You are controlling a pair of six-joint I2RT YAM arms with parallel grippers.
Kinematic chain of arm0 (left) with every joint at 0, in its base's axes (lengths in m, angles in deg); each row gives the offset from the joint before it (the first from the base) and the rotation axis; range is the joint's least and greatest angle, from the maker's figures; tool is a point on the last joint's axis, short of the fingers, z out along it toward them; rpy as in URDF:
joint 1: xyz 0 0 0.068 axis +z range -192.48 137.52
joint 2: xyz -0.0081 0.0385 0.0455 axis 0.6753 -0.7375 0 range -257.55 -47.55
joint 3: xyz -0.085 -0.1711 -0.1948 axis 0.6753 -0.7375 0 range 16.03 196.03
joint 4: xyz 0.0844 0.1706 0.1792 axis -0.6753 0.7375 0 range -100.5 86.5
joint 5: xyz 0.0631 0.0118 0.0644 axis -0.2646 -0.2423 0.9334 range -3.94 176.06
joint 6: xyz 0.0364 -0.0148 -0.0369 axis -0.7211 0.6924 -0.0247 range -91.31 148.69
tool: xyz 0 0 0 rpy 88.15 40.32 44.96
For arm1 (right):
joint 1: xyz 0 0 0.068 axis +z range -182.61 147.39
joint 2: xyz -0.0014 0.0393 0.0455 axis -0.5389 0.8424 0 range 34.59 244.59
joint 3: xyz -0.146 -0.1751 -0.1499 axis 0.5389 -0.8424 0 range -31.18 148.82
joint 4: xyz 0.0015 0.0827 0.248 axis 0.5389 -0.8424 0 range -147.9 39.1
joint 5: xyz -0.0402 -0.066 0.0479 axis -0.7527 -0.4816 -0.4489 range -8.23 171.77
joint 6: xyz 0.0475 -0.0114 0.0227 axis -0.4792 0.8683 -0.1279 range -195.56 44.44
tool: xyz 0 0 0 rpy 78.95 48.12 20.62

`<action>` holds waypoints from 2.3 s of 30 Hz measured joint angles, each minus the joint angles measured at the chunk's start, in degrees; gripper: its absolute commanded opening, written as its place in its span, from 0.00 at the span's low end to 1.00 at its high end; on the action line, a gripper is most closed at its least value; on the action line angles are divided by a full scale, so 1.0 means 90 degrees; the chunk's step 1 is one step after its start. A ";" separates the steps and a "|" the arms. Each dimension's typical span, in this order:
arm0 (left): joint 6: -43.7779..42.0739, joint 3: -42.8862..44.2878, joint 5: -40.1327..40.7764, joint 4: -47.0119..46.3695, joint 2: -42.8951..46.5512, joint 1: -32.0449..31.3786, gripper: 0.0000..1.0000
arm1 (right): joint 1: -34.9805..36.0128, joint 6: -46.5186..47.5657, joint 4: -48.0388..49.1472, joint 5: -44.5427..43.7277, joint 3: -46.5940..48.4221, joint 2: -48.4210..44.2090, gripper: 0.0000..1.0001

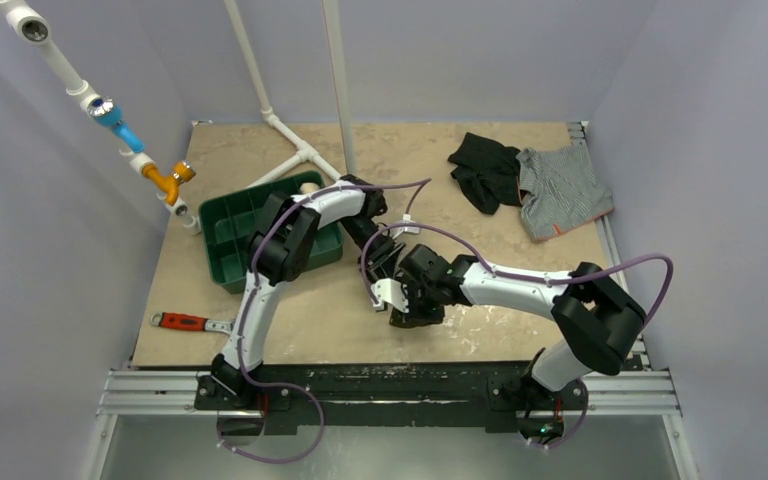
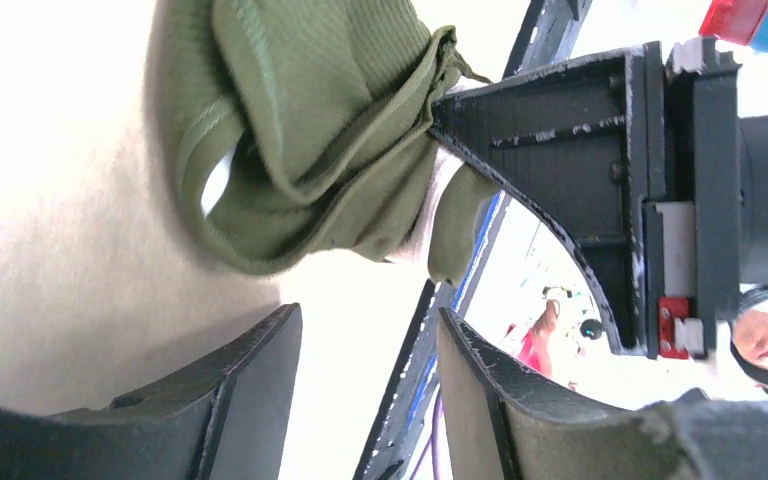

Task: Roll the underwear
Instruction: Roll the underwear to the center of the board.

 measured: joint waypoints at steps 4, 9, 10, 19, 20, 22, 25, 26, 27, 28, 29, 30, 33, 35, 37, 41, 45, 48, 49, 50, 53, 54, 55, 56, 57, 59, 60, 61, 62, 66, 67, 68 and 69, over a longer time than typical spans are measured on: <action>-0.0024 -0.0306 0.0005 -0.0107 0.0386 0.0253 0.51 | -0.0063 -0.0061 -0.0146 0.0155 0.0056 0.0044 0.00; -0.0005 -0.1103 0.0002 -0.0372 0.1287 0.0658 0.51 | -0.0549 -0.0015 -0.0556 0.0743 0.0393 0.0364 0.00; 0.0015 -0.1299 0.0005 -0.0464 0.1508 0.0755 0.51 | -0.0663 0.0007 -0.0668 0.0857 0.0474 0.0449 0.00; 0.0389 -0.3174 0.0313 -0.1639 0.3871 0.1413 0.50 | -0.1671 0.0741 -0.2191 0.1989 0.1916 0.1829 0.00; 0.0420 -0.3356 0.0393 -0.1780 0.4104 0.1413 0.50 | -0.1722 0.0816 -0.2341 0.2089 0.2079 0.1994 0.00; 0.0437 -0.3699 0.0544 -0.2052 0.4541 0.1404 0.50 | -0.1846 0.1010 -0.2725 0.2351 0.2467 0.2382 0.00; 0.0425 -0.4233 0.0826 -0.2523 0.5224 0.1384 0.50 | -0.2018 0.1302 -0.3373 0.2824 0.3089 0.3043 0.00; 0.0410 -0.4393 0.0908 -0.2676 0.5447 0.1384 0.50 | -0.2074 0.1375 -0.3575 0.2956 0.3257 0.3235 0.00; 0.0401 -0.4541 0.0976 -0.2815 0.5656 0.1377 0.50 | -0.2118 0.1435 -0.3755 0.3072 0.3398 0.3402 0.00; 0.0359 -0.4728 0.1066 -0.2985 0.5926 0.1353 0.50 | -0.2164 0.1486 -0.3905 0.3181 0.3512 0.3534 0.00; 0.0333 -0.4840 0.1146 -0.3106 0.6105 0.1319 0.51 | -0.2191 0.1523 -0.4005 0.3259 0.3582 0.3621 0.01; 0.0296 -0.4969 0.1263 -0.3259 0.6324 0.1239 0.51 | -0.2212 0.1574 -0.4104 0.3330 0.3653 0.3713 0.01; 0.0180 -0.5209 0.1800 -0.3711 0.6839 0.0617 0.52 | -0.2210 0.1690 -0.4330 0.3524 0.3752 0.3915 0.01; 0.0083 -0.5297 0.2249 -0.4075 0.7021 -0.0061 0.52 | -0.2203 0.1734 -0.4449 0.3648 0.3755 0.4012 0.01; -0.0015 -0.5302 0.2647 -0.4381 0.7009 -0.0663 0.52 | -0.2200 0.1751 -0.4558 0.3730 0.3755 0.4099 0.01; -0.0238 -0.5258 0.3500 -0.4979 0.6577 -0.1681 0.52 | -0.2200 0.1749 -0.4639 0.3825 0.3752 0.4177 0.00; -0.0486 -0.5183 0.4243 -0.5544 0.5753 -0.2489 0.53 | -0.2200 0.1739 -0.4641 0.3835 0.3747 0.4182 0.00; -0.0595 -0.5115 0.4624 -0.5853 0.5214 -0.2856 0.53 | -0.2200 0.1739 -0.4646 0.3835 0.3747 0.4184 0.00; -0.0607 -0.5107 0.4753 -0.5955 0.5059 -0.2948 0.53 | -0.2198 0.1739 -0.4646 0.3835 0.3747 0.4184 0.00; -0.0629 -0.5107 0.4850 -0.6020 0.4962 -0.3007 0.53 | -0.2198 0.1739 -0.4646 0.3835 0.3747 0.4184 0.00; -0.0678 -0.5107 0.5173 -0.6227 0.4775 -0.3130 0.53 | -0.2198 0.1736 -0.4646 0.3832 0.3747 0.4184 0.00; -0.0692 -0.5107 0.5234 -0.6278 0.4758 -0.3147 0.53 | -0.2198 0.1736 -0.4646 0.3832 0.3745 0.4184 0.00; -0.0692 -0.5105 0.5299 -0.6334 0.4745 -0.3155 0.53 | -0.2198 0.1739 -0.4646 0.3832 0.3745 0.4184 0.00; -0.0695 -0.5098 0.5362 -0.6402 0.4721 -0.3160 0.53 | -0.2198 0.1739 -0.4646 0.3832 0.3745 0.4184 0.00; -0.0695 -0.5085 0.5421 -0.6475 0.4677 -0.3162 0.53 | -0.2198 0.1736 -0.4646 0.3832 0.3745 0.4184 0.00; -0.0692 -0.5068 0.5442 -0.6504 0.4597 -0.3164 0.53 | -0.2203 0.1734 -0.4646 0.3832 0.3742 0.4184 0.00; -0.0690 -0.5068 0.5459 -0.6506 0.4556 -0.3174 0.53 | -0.2203 0.1734 -0.4646 0.3832 0.3740 0.4184 0.00; -0.0685 -0.5068 0.5474 -0.6504 0.4515 -0.3194 0.53 | -0.2203 0.1734 -0.4646 0.3830 0.3740 0.4184 0.00; -0.0682 -0.5068 0.5481 -0.6501 0.4486 -0.3203 0.54 | -0.2203 0.1734 -0.4646 0.3832 0.3740 0.4184 0.00; -0.0614 -0.5068 0.5425 -0.6484 0.4401 -0.3211 0.53 | -0.2203 0.1734 -0.4646 0.3830 0.3738 0.4184 0.00; -0.0583 -0.5068 0.5406 -0.6482 0.4388 -0.3211 0.53 | -0.2203 0.1732 -0.4646 0.3825 0.3735 0.4184 0.00; -0.0566 -0.5066 0.5384 -0.6477 0.4379 -0.3211 0.53 | -0.2203 0.1732 -0.4648 0.3825 0.3733 0.4184 0.00; -0.0556 -0.5064 0.5370 -0.6477 0.4364 -0.3211 0.53 | -0.2203 0.1729 -0.4653 0.3818 0.3728 0.4184 0.00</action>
